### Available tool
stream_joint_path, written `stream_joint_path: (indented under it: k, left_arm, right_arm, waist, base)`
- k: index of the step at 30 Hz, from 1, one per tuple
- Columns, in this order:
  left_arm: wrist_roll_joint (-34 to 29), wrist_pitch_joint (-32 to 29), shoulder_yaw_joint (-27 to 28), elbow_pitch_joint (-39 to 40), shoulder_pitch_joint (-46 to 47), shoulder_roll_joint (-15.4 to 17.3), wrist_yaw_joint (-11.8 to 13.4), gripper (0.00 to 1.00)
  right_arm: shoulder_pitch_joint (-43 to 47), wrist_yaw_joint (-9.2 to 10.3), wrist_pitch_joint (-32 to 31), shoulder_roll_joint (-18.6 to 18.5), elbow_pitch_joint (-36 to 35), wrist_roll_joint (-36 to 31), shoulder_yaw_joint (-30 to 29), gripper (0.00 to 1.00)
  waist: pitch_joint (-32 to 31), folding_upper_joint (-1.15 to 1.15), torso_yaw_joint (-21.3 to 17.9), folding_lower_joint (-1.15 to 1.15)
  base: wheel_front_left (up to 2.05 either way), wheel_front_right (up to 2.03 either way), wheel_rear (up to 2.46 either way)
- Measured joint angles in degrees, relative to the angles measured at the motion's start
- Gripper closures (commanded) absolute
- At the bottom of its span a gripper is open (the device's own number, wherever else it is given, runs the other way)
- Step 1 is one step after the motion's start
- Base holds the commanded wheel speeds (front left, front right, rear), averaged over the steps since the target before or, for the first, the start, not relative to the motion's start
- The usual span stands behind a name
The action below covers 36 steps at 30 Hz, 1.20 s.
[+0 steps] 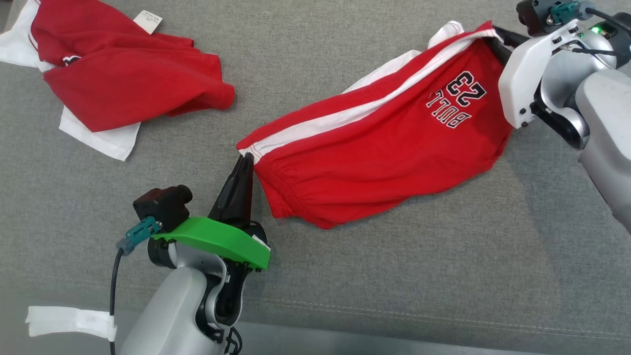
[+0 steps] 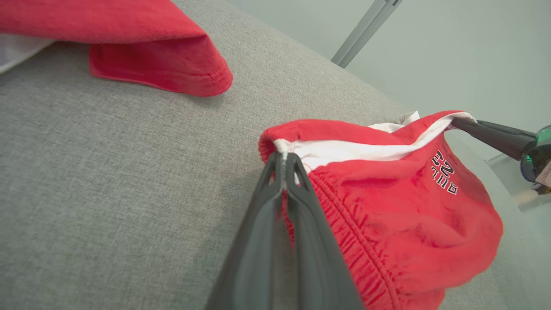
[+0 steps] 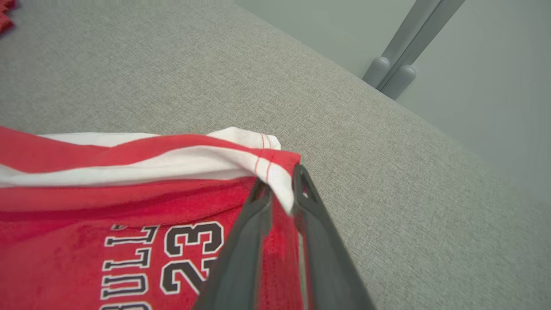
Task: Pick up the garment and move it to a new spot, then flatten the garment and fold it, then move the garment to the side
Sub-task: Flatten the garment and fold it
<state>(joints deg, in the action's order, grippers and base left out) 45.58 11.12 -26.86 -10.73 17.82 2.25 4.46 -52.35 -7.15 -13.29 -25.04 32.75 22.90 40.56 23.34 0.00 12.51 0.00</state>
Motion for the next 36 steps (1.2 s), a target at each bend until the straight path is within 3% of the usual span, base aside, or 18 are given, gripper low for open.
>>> stream_joint_path:
  k: [1, 13, 22, 36]
  left_arm:
    - [0.1, 0.3, -0.1, -0.2, 0.1, 0.0, 0.1, 0.0]
    - [-0.6, 2.1, 0.2, -2.5, 0.8, -0.1, 0.8, 0.0]
    - [-0.6, 2.8, 0.7, -1.3, 0.7, -0.1, 1.1, 0.0]
    - [-1.0, 3.1, 0.8, 0.6, 0.5, -0.1, 1.4, 0.0]
  right_arm:
    - [-0.3, 0.0, 0.3, 0.0, 0.4, 0.3, 0.0, 0.0]
    - [-2.5, 0.0, 2.1, -0.5, 5.4, 6.6, 1.9, 0.0]
    - [-2.2, 0.0, -0.6, -1.3, 8.2, 15.2, 2.5, 0.0]
    - [-0.2, 0.0, -6.5, -3.2, 11.8, 22.1, 5.3, 0.0]
  waist:
    - [0.1, 0.0, 0.2, 0.0]
    - [-0.7, 0.0, -1.0, 0.0]
    - [-0.7, 0.0, -0.1, 0.0]
    - [-0.9, 0.0, 3.2, 0.0]
  base:
    - [0.0, 0.0, 0.0]
    - [0.0, 0.0, 0.0]
    - [0.0, 0.0, 0.0]
    - [0.0, 0.0, 0.0]
